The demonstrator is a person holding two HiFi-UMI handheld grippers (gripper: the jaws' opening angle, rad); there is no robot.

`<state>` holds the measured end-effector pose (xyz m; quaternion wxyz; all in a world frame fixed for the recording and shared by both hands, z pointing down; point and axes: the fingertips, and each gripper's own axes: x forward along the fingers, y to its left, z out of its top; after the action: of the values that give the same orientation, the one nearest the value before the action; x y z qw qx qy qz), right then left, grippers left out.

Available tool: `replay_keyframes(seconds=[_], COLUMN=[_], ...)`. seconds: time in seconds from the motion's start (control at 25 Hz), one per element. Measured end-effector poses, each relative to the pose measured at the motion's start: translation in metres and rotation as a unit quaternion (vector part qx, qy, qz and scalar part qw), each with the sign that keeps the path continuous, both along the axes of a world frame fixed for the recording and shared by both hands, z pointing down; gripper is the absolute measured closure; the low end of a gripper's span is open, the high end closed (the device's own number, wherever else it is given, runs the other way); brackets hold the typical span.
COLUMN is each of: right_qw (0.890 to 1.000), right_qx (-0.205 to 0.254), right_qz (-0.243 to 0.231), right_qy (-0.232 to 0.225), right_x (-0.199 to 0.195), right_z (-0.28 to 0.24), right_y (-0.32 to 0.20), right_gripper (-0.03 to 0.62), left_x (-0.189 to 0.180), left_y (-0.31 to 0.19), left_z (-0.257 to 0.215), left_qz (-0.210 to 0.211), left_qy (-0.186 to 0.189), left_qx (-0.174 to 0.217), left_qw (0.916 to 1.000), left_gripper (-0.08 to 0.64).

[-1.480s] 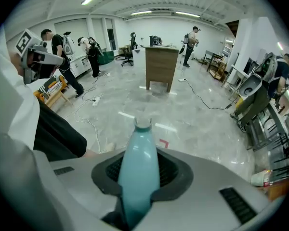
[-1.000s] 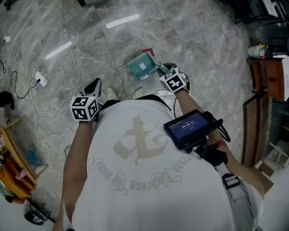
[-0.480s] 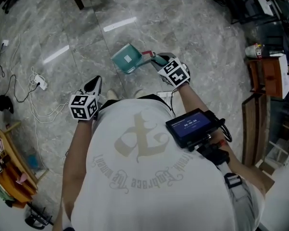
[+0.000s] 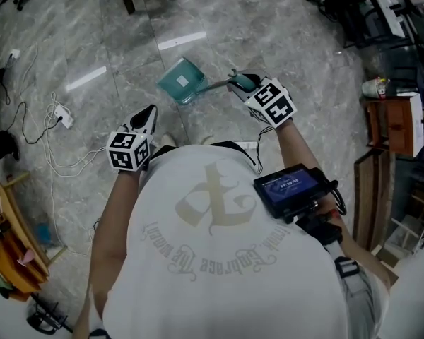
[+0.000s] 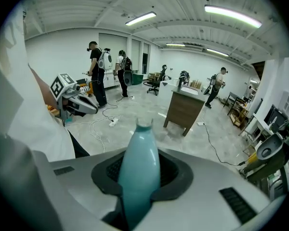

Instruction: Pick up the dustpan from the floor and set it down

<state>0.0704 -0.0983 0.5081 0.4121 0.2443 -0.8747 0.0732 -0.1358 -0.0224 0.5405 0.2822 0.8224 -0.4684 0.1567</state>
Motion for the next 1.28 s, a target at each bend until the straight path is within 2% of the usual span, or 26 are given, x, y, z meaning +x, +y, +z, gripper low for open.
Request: replay_keyframes(seconds=[0.44,0.84,1.28], right_qw=[1.0,1.0,0.997], right_qx=[0.008,-0.005,-0.015], right_qz=[-0.009,0.017,0.059], right_qy=[0.006,0.025,0.039], right_x=[-0.024,-0.042,-0.05], right_z=[-0.014,0.01,0.033], right_y=[0.011,0.022,0.022], right_gripper=[0.489,0.489,0.489], left_x=[-0.02,-0.047,-0.067], left_y=[0.001,0.01,-0.002], left_z=[0.007,0.028,0.032], left_qz=[-0.011,-0.004,0.008], left_qy=[0.014,0.027,0.033], left_qx=[0.001,-0.019,-0.022], left_qw=[0.9998,0.9995,0.9992], left_gripper=[0.548,0.548,0.548])
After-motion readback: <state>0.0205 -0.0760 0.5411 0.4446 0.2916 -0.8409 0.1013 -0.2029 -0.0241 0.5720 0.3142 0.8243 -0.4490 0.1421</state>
